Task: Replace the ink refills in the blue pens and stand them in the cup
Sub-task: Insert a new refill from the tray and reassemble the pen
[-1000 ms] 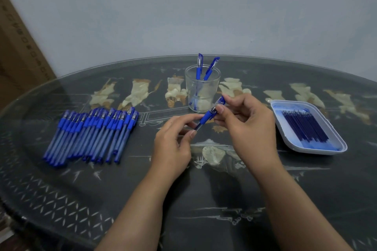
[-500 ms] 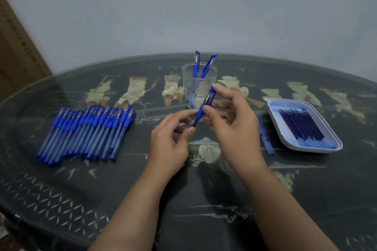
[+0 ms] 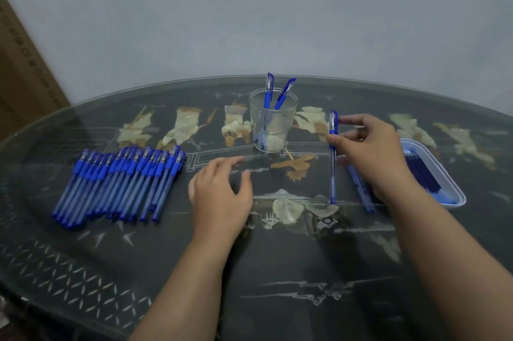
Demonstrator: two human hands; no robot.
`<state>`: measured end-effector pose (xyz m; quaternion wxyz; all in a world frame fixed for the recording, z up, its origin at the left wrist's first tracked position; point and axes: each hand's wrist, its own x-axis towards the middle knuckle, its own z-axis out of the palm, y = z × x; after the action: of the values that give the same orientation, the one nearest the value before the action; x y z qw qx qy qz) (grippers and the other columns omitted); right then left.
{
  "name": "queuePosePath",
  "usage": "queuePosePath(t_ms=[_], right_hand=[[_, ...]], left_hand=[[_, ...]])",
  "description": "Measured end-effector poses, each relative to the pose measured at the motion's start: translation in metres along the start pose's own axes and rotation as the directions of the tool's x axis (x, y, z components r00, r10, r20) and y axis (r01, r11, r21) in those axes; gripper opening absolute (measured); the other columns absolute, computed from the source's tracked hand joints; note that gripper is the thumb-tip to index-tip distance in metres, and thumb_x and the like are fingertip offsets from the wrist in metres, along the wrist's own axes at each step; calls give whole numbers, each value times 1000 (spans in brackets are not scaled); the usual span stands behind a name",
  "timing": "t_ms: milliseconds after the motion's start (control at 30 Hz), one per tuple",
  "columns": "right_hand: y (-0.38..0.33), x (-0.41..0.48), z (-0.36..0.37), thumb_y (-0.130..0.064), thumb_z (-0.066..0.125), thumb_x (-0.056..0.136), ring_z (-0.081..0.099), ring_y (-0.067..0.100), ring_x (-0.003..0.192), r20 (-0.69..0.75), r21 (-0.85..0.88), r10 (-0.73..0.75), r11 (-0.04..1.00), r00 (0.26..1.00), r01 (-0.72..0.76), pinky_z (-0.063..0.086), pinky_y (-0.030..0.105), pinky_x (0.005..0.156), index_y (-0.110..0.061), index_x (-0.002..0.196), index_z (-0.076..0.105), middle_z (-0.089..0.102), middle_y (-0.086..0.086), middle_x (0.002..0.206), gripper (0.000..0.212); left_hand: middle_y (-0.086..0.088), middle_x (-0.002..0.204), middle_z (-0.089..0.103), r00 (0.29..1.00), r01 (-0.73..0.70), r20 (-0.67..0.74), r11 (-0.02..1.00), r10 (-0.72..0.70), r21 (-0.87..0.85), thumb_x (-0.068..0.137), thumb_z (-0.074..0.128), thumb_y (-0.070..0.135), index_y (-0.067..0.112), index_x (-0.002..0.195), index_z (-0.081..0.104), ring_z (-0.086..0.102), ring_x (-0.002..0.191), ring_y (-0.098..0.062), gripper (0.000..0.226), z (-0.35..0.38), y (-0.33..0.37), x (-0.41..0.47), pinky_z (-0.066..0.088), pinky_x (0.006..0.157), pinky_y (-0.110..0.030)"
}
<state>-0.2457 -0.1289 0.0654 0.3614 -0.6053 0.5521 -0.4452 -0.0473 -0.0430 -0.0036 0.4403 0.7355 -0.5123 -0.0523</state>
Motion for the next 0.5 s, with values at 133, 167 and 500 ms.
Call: queuePosePath(t_ms=[133, 167, 500], right_hand=[[8, 7, -1, -2, 72, 85, 66, 15, 60, 72, -51, 58, 997, 996, -54, 55, 23, 49, -10, 114, 63, 70, 18, 83, 31], [8, 8, 2, -1, 72, 84, 67, 15, 60, 87, -29, 64, 998, 994, -62, 57, 26, 50, -9, 114, 63, 70, 18, 82, 32], [-77, 56, 19, 2, 67, 86, 73, 22, 73, -196, 358, -116, 916, 974, 181, 60, 33, 60, -24, 120, 51, 67, 14, 90, 46]], left_hand=[[10, 120, 57, 998, 19, 53, 988, -27, 150, 92, 57, 32, 29, 121, 61, 47, 121, -12, 30, 2, -2, 0, 18, 114, -36], [11, 122, 57, 997, 36, 68, 985, -48, 169, 92, 56, 32, 29, 122, 60, 46, 122, -12, 31, 2, -2, 0, 17, 115, -36], [15, 120, 55, 994, 51, 81, 975, -70, 217, 92, 54, 33, 33, 120, 59, 43, 123, -8, 28, 5, -4, 1, 17, 115, -35]])
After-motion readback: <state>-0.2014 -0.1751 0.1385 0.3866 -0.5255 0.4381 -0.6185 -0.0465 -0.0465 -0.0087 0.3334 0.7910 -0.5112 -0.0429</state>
